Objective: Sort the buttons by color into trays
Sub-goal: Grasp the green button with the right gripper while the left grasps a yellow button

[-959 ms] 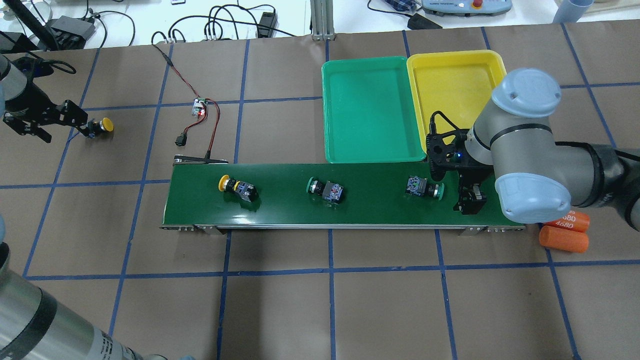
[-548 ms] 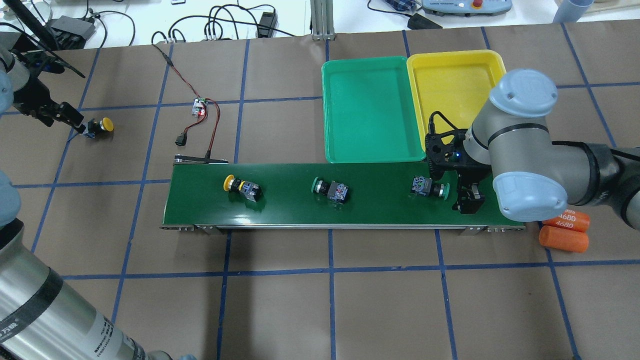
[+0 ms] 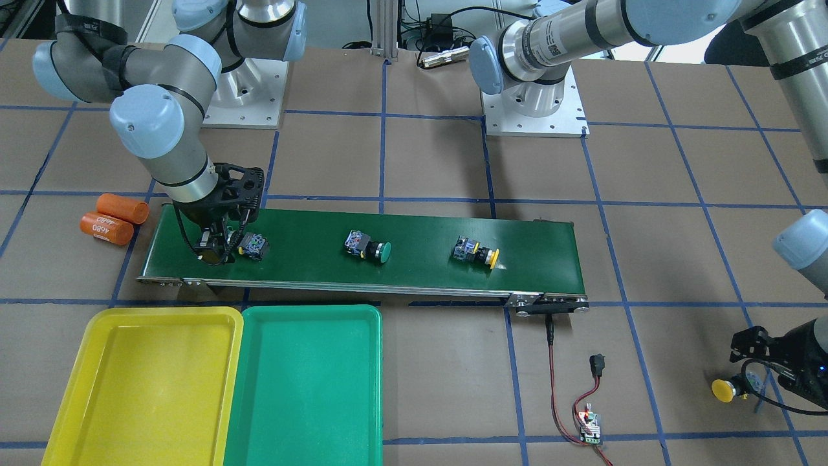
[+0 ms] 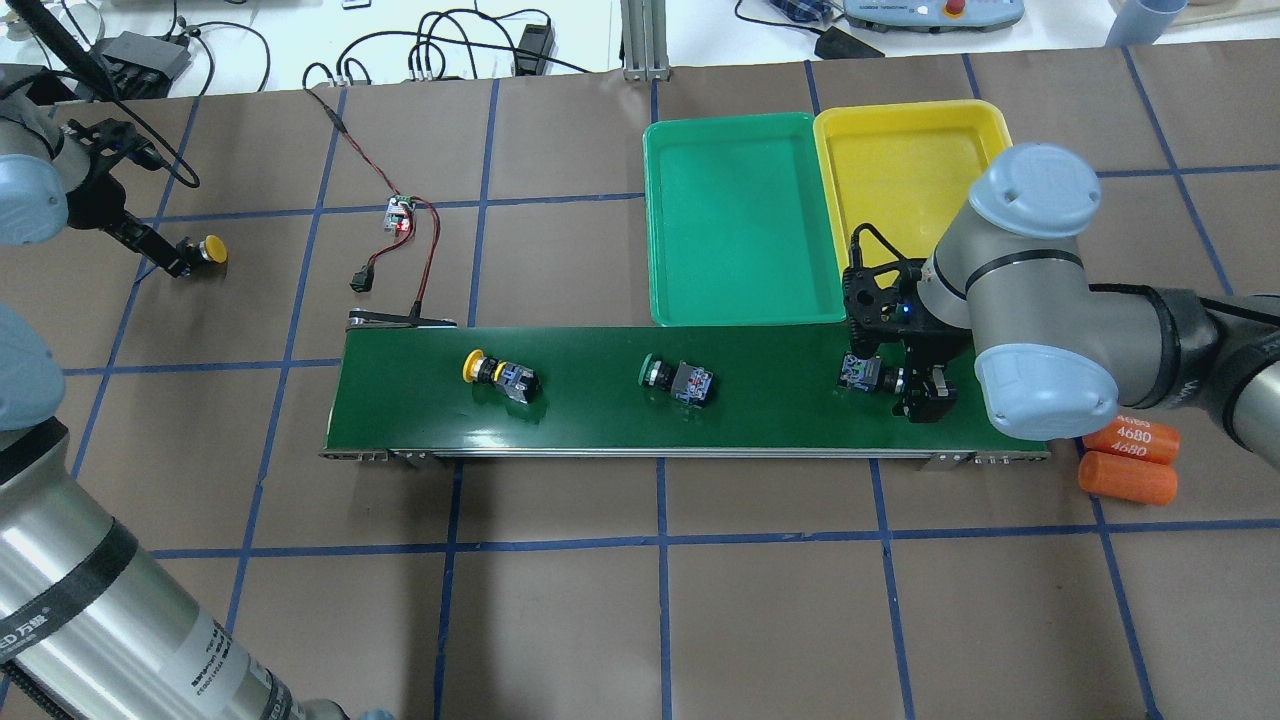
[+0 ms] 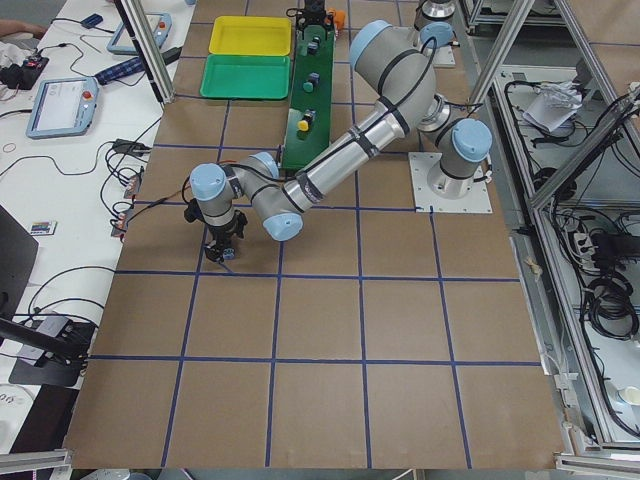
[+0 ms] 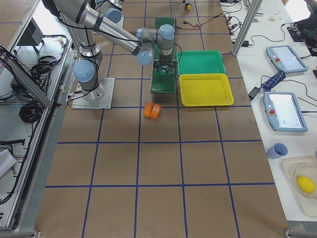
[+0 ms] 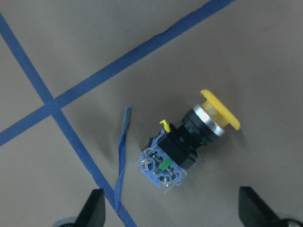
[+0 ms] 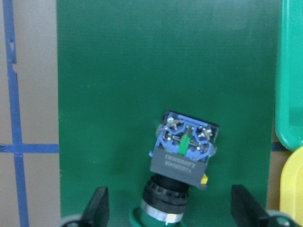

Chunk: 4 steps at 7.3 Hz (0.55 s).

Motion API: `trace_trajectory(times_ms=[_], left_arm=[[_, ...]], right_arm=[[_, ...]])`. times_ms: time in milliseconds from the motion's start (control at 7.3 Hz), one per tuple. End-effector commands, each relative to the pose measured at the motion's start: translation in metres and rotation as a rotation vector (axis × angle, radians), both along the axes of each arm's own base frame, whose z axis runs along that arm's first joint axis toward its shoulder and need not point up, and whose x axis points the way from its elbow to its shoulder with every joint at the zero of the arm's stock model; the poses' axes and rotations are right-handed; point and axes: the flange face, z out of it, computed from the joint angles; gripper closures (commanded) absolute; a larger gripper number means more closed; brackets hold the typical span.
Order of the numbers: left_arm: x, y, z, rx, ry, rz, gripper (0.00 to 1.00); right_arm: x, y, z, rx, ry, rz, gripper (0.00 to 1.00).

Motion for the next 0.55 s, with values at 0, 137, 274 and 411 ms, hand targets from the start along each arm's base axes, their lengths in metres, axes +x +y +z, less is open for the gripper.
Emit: trace_trajectory(times_ms=[0, 137, 274, 411], left_arm=[[-0.0012, -0.0014, -0.0029, -0.003, 0.008, -0.113, 0.0], [-0.0039, -0.0024, -0.0036, -0.012, 0.023, -0.117, 0.0], [-0.0048, -0.0026, -0.0051, -0.011, 0.031, -0.176, 0.0], [-0.0034, -0.0031, -0.0074, -0.011, 0.031, -0.229, 0.0]], right_arm=[[-0.0009, 0.0001, 0.0008, -0.001, 0.011, 0.004, 0.39], [-0.0009, 0.0009, 0.0008, 0.001, 0.011, 0.004, 0.46], [-0.0009, 0.0004, 0.0014, -0.001, 0.012, 0.006, 0.53], [-0.0002, -0.0019, 0.0032, -0.01, 0.003, 0.004, 0.56]])
